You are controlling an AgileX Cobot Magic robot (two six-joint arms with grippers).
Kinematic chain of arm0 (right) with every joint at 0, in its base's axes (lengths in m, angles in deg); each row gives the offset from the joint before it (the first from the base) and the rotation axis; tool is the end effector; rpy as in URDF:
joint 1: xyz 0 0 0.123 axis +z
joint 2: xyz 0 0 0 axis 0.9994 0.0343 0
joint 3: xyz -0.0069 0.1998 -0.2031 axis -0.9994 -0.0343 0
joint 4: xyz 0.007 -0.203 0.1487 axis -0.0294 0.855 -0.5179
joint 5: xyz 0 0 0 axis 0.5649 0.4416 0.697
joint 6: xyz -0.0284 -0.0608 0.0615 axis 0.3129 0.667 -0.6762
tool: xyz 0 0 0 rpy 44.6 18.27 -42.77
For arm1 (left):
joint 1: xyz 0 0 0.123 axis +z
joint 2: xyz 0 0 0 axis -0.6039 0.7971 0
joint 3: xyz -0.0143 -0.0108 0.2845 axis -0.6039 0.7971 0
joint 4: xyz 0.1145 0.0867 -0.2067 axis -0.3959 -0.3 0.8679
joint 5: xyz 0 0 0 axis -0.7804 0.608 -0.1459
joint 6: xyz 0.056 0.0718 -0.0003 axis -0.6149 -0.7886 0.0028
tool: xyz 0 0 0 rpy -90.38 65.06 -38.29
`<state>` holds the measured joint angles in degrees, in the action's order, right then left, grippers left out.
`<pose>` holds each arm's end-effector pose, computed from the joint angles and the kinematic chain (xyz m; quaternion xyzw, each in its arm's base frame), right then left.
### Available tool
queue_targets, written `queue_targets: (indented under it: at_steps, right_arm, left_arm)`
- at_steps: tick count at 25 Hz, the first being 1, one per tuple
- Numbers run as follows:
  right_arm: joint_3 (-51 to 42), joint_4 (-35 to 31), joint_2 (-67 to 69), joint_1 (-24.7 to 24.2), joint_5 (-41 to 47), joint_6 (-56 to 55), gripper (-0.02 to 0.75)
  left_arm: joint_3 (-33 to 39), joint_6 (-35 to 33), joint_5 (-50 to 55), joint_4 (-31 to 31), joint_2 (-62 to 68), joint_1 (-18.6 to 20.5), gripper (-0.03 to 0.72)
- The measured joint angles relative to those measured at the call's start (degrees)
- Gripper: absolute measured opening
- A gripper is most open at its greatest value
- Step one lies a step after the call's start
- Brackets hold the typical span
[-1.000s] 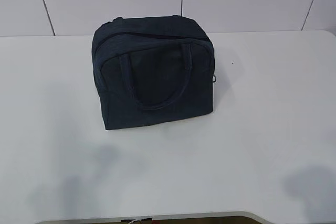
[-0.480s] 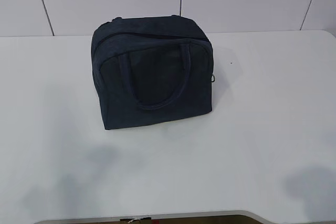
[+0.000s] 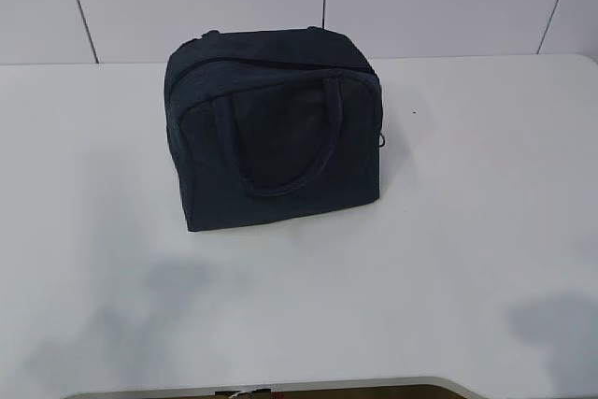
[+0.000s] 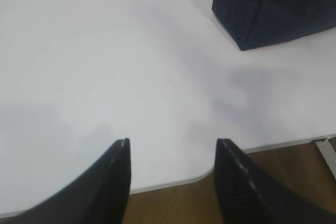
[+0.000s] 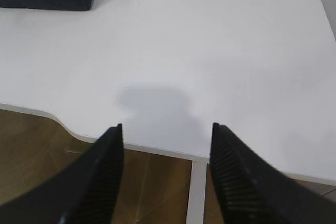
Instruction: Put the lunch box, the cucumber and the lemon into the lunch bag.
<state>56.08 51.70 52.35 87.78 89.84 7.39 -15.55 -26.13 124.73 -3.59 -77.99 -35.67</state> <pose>-0.0117 0.0042 0.2725 -0.1037 0.8621 -0.0354 0.4947 -0.0067 -0.0192 0.2767 0.0679 0.8585 -0.0690 0.5036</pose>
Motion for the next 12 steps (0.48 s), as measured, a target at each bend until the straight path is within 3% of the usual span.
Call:
queue_targets:
  at_steps: [12]
  right_arm:
    - [0.00,0.00,0.00,0.00,0.00,0.00,0.428]
  left_arm:
    - [0.00,0.00,0.00,0.09,0.00,0.00,0.369]
